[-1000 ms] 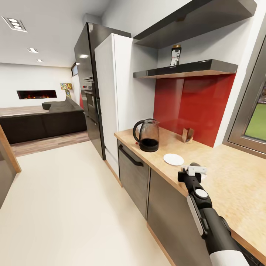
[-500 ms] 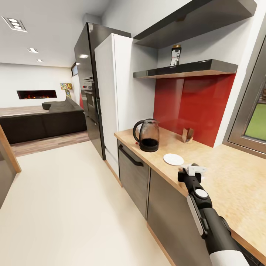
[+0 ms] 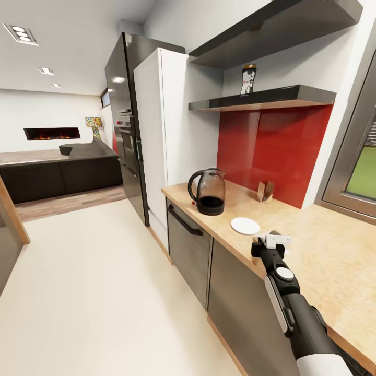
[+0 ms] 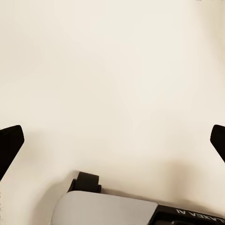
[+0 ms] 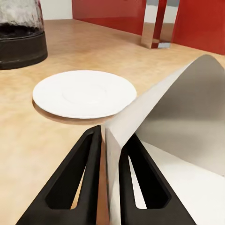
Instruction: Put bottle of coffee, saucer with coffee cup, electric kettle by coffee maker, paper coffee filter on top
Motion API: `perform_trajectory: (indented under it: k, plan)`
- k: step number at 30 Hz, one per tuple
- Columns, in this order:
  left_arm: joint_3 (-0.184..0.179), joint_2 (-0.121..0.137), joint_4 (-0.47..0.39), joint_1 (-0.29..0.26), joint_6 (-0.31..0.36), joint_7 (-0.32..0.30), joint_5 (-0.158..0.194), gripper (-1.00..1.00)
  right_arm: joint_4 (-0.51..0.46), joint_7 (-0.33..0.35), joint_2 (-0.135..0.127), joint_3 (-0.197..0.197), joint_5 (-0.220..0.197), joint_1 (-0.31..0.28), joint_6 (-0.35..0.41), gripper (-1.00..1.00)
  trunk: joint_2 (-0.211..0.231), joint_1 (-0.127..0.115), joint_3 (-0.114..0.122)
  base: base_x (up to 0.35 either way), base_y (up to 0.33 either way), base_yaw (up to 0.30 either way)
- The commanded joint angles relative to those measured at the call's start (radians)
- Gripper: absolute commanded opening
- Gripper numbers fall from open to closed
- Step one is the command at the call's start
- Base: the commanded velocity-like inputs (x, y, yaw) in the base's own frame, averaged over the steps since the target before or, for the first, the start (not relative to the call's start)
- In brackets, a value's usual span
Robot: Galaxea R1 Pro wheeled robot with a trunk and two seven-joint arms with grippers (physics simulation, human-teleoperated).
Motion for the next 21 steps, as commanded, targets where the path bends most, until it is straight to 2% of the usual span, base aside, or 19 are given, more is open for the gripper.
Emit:
perform_trajectory:
  k: [1, 9, 16, 21]
  plan:
    - [0.001, -0.001, -0.001, 0.0, 0.0, 0.0, 0.008, 1.0, -0.001, -0.004, 0.0, 0.001, 0.002, 0.0, 0.006, -1.0, 0.007, -0.004, 0.002, 0.0, 0.0, 0.0]
    - [0.002, -0.001, -0.001, 0.0, 0.0, 0.0, 0.008, 1.0, -0.001, -0.004, 0.0, 0.001, 0.002, 0.0, 0.006, -1.0, 0.063, -0.035, 0.027, 0.0, 0.0, 0.0]
    - [0.002, -0.001, -0.001, 0.0, 0.0, 0.0, 0.008, 1.0, -0.001, -0.004, -0.001, 0.001, 0.003, 0.0, 0.006, -1.0, 0.063, -0.035, 0.027, 0.0, 0.0, 0.0]
    - [0.001, -0.001, -0.001, 0.0, 0.0, 0.0, 0.008, 1.0, -0.001, -0.005, -0.001, 0.001, 0.003, 0.0, 0.006, -1.0, 0.098, -0.054, 0.043, 0.0, 0.0, 0.0]
